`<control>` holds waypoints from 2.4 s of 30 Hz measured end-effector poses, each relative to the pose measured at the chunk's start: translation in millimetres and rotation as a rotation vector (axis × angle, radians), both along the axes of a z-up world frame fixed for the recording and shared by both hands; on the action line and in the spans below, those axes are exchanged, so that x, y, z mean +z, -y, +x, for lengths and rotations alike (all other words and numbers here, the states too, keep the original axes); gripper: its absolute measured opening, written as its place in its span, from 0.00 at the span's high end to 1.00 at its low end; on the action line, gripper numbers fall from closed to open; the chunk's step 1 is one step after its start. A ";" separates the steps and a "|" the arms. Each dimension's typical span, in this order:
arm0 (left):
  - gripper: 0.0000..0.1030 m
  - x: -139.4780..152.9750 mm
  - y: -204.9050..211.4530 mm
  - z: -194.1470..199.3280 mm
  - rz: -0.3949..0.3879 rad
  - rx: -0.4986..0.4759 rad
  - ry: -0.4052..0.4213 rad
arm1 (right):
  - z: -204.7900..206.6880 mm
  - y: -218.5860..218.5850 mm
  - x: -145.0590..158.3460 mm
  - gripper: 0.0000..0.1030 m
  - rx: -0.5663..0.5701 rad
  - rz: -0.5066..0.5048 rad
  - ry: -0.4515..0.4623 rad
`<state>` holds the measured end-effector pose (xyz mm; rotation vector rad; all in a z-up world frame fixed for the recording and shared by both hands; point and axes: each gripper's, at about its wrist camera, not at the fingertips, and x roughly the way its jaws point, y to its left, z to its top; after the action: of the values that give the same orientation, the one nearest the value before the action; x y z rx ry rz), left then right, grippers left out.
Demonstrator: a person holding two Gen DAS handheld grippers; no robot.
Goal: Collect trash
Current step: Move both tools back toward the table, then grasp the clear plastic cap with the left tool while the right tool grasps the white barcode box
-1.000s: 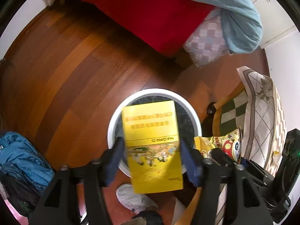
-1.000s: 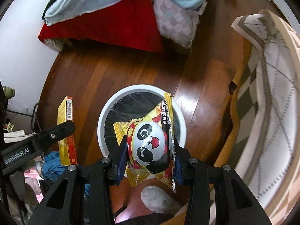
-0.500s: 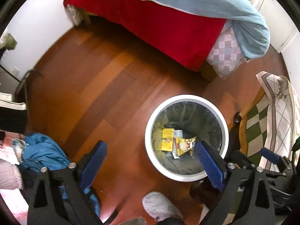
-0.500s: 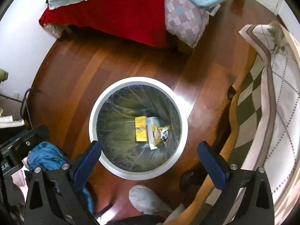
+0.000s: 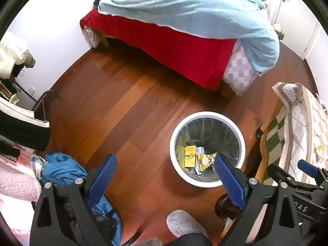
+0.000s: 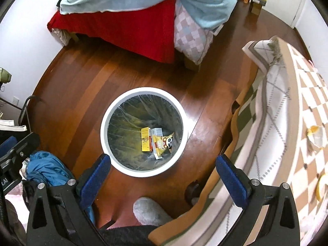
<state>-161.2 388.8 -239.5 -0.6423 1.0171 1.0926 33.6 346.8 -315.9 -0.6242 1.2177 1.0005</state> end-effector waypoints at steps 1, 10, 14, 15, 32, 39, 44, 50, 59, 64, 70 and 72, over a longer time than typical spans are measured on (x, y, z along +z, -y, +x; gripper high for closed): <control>0.06 7.4 5.5 -2.5 0.012 -0.002 0.006 | -0.7 6.1 8.7 0.00 -0.004 0.013 0.007; 0.06 55.7 55.6 -11.3 0.095 -0.040 0.038 | -9.4 57.6 72.7 0.00 -0.017 0.113 0.032; 0.06 77.4 77.0 -14.4 0.128 -0.052 0.061 | -12.1 84.2 101.4 0.00 -0.024 0.168 0.044; 0.06 82.3 81.9 -14.8 0.137 -0.053 0.066 | -12.9 94.4 110.6 0.00 -0.028 0.186 0.045; 0.06 79.6 209.2 128.0 0.058 -0.283 0.113 | 69.5 285.6 173.1 0.00 -0.313 0.351 -0.066; 0.06 17.7 298.9 246.1 -0.088 -0.487 0.098 | 181.5 431.8 135.2 0.00 -0.670 0.228 0.018; 0.07 -34.0 331.5 299.7 -0.165 -0.568 0.042 | 248.1 522.0 87.4 0.00 -0.876 0.133 0.023; 0.52 -64.2 338.5 327.4 -0.220 -0.556 0.050 | 294.3 585.9 43.5 0.04 -1.008 0.123 -0.010; 0.68 -65.4 348.0 330.2 -0.153 -0.588 0.040 | 325.3 584.1 2.9 0.25 -1.019 0.119 -0.064; 0.73 -56.6 344.4 325.5 -0.112 -0.601 0.047 | 319.9 567.3 -0.4 0.53 -0.988 0.066 0.008; 0.74 -34.9 341.9 314.9 -0.050 -0.619 0.076 | 309.1 567.7 10.0 0.54 -0.973 0.103 0.004; 0.74 -21.1 340.9 308.7 -0.016 -0.624 0.095 | 302.6 565.9 18.1 0.54 -0.957 0.118 0.015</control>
<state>147.5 47.9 -260.6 -0.3443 1.0463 0.5023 336.2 -219.1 -297.7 0.0804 1.2276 0.2484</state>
